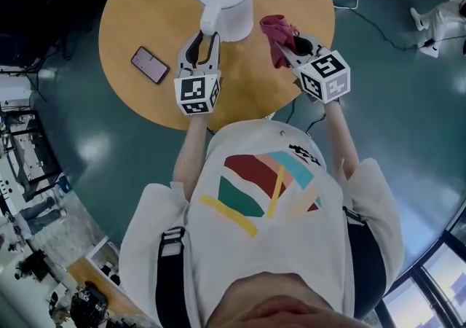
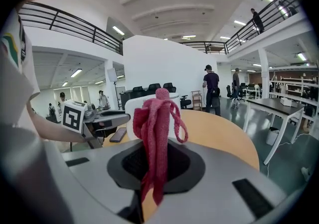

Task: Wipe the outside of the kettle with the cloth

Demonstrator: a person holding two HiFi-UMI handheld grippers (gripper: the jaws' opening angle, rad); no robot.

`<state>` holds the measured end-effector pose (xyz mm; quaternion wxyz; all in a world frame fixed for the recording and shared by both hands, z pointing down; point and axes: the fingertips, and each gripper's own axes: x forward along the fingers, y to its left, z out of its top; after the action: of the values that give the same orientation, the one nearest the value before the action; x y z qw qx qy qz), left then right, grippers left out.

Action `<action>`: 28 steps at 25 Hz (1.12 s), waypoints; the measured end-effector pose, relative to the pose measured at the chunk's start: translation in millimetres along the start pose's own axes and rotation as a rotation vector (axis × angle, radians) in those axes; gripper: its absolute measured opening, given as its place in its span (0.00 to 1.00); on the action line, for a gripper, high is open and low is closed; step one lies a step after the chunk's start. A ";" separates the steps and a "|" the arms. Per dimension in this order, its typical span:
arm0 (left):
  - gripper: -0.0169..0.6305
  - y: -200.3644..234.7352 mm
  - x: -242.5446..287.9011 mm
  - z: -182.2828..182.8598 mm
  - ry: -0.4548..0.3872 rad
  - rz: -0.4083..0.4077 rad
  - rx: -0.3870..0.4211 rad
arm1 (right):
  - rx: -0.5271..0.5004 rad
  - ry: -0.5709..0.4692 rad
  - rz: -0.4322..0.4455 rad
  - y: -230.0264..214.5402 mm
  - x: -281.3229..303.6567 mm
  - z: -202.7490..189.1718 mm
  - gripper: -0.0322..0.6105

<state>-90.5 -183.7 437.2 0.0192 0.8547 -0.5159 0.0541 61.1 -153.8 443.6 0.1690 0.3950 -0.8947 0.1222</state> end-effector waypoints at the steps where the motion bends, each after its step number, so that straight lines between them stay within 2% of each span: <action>1: 0.30 1.6 0.9 -1.1 -0.001 -0.010 0.003 | 0.001 0.004 0.003 -1.3 2.1 -2.8 0.11; 3: 0.30 4.7 1.3 -3.0 -0.004 -0.015 0.014 | 0.002 0.009 0.008 -3.3 5.2 -7.1 0.11; 10: 0.30 29.8 0.6 -4.0 0.013 0.043 0.044 | 0.006 0.029 0.019 -13.1 17.4 -9.0 0.11; 13: 0.30 60.2 -0.1 -6.3 0.021 0.143 0.041 | 0.005 0.042 0.031 -12.9 32.6 -7.6 0.11; 16: 0.30 103.0 6.9 -6.3 0.025 0.202 -0.020 | 0.000 0.055 0.045 -9.2 56.3 0.9 0.11; 20: 0.30 124.5 24.3 -1.8 0.047 0.217 0.025 | -0.011 0.055 0.064 -8.2 62.8 3.0 0.11; 24: 0.30 148.8 45.8 -1.5 0.060 0.224 0.030 | -0.022 0.045 0.076 -7.5 70.6 8.0 0.11; 27: 0.29 155.5 59.7 6.8 0.061 0.226 0.050 | -0.032 -0.013 0.086 -3.7 64.6 24.0 0.11; 28: 0.26 154.4 64.4 8.3 0.063 0.221 0.063 | -0.036 -0.037 0.091 -1.9 62.3 28.8 0.11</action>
<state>-196.6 -313.2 432.6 0.0025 0.7906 -0.6043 0.0989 17.3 -206.6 442.3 0.1534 0.3529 -0.9168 0.1064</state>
